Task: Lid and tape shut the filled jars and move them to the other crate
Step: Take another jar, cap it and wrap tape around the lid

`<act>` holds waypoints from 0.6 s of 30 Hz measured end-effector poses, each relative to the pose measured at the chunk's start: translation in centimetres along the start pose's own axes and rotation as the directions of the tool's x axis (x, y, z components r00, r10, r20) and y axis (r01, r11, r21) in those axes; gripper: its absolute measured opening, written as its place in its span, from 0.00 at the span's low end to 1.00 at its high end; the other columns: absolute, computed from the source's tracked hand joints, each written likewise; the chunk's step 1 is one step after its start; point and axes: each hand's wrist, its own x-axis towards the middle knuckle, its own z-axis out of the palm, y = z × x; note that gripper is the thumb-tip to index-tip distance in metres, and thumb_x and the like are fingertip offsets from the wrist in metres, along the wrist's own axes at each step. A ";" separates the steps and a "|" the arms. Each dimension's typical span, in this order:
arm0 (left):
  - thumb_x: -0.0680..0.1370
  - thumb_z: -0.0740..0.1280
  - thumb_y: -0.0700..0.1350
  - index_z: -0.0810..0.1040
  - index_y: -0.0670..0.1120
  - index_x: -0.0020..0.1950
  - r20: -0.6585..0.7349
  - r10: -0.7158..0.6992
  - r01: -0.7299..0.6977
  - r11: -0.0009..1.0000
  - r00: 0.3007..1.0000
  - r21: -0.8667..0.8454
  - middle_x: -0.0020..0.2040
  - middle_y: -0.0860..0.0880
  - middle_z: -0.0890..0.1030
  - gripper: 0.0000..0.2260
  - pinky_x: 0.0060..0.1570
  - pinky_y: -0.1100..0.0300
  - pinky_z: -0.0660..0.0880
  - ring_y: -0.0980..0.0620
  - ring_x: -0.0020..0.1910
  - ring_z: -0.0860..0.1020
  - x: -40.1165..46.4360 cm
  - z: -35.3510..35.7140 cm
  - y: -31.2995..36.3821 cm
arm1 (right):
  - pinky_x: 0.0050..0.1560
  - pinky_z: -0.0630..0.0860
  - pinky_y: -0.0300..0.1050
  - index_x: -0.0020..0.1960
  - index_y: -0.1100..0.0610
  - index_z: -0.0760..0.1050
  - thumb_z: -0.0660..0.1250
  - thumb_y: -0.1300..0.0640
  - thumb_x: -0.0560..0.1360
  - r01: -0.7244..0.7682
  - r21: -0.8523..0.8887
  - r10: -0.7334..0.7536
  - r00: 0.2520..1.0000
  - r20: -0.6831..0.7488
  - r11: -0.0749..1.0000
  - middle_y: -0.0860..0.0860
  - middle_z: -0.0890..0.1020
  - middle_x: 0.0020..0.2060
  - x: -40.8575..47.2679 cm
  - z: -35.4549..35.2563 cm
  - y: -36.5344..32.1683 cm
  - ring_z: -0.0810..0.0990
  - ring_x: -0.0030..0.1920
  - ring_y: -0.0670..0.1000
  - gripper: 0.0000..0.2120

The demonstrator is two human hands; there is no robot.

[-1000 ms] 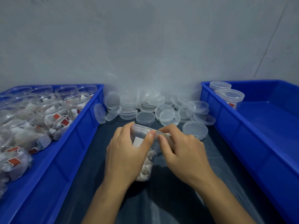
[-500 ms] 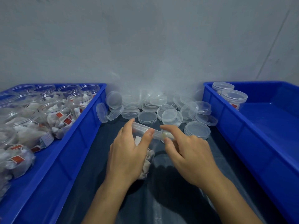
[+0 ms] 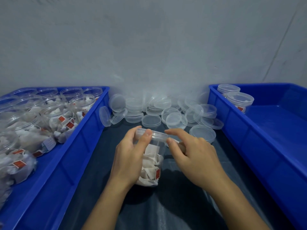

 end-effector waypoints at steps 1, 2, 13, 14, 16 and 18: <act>0.71 0.66 0.73 0.81 0.58 0.62 0.009 -0.004 0.004 1.000 1.000 -0.023 0.53 0.55 0.87 0.26 0.59 0.40 0.81 0.51 0.54 0.85 0.0 0.0 0.0 | 0.47 0.77 0.53 0.66 0.34 0.72 0.53 0.36 0.81 -0.005 -0.001 0.005 1.000 -0.005 1.000 0.39 0.72 0.26 0.0 0.0 0.0 0.79 0.40 0.49 0.17; 0.72 0.67 0.72 0.81 0.58 0.62 0.018 -0.007 0.008 0.999 1.000 -0.044 0.53 0.53 0.87 0.26 0.58 0.39 0.81 0.49 0.54 0.86 0.0 0.1 0.0 | 0.46 0.77 0.52 0.65 0.34 0.72 0.52 0.35 0.80 -0.009 -0.003 0.009 1.000 -0.012 1.000 0.39 0.73 0.27 -0.1 0.0 0.0 0.80 0.40 0.49 0.17; 0.65 0.63 0.80 0.65 0.64 0.77 0.024 0.041 -0.047 0.947 0.999 0.318 0.54 0.64 0.81 0.43 0.60 0.55 0.77 0.64 0.56 0.80 -0.9 0.4 1.0 | 0.42 0.76 0.50 0.61 0.37 0.74 0.53 0.34 0.78 -0.012 -0.009 0.011 0.994 -0.108 1.000 0.41 0.79 0.30 -0.6 0.3 -0.7 0.80 0.38 0.48 0.18; 0.64 0.62 0.81 0.65 0.63 0.77 -0.001 0.045 -0.041 0.917 0.999 0.396 0.54 0.64 0.80 0.44 0.59 0.53 0.77 0.61 0.57 0.79 -1.0 0.5 1.3 | 0.41 0.76 0.50 0.61 0.37 0.74 0.53 0.34 0.78 -0.006 -0.011 0.004 0.994 -0.113 1.000 0.41 0.79 0.30 -0.7 0.3 -0.8 0.80 0.37 0.48 0.18; 0.64 0.59 0.82 0.68 0.61 0.75 -0.044 0.033 -0.007 0.874 0.998 0.485 0.57 0.60 0.81 0.44 0.61 0.48 0.77 0.53 0.60 0.80 -1.2 0.5 1.7 | 0.40 0.76 0.50 0.61 0.37 0.74 0.52 0.35 0.78 0.007 -0.022 -0.010 0.992 -0.124 1.000 0.41 0.80 0.30 -0.8 0.3 -1.0 0.80 0.37 0.48 0.18; 0.64 0.57 0.83 0.69 0.59 0.75 -0.056 0.025 0.007 0.857 0.998 0.516 0.60 0.58 0.82 0.46 0.60 0.48 0.77 0.52 0.61 0.80 -1.2 0.4 1.7 | 0.41 0.76 0.50 0.63 0.37 0.74 0.50 0.35 0.79 0.017 -0.039 -0.021 0.993 -0.118 0.999 0.42 0.81 0.32 -0.8 0.4 -1.2 0.81 0.38 0.50 0.20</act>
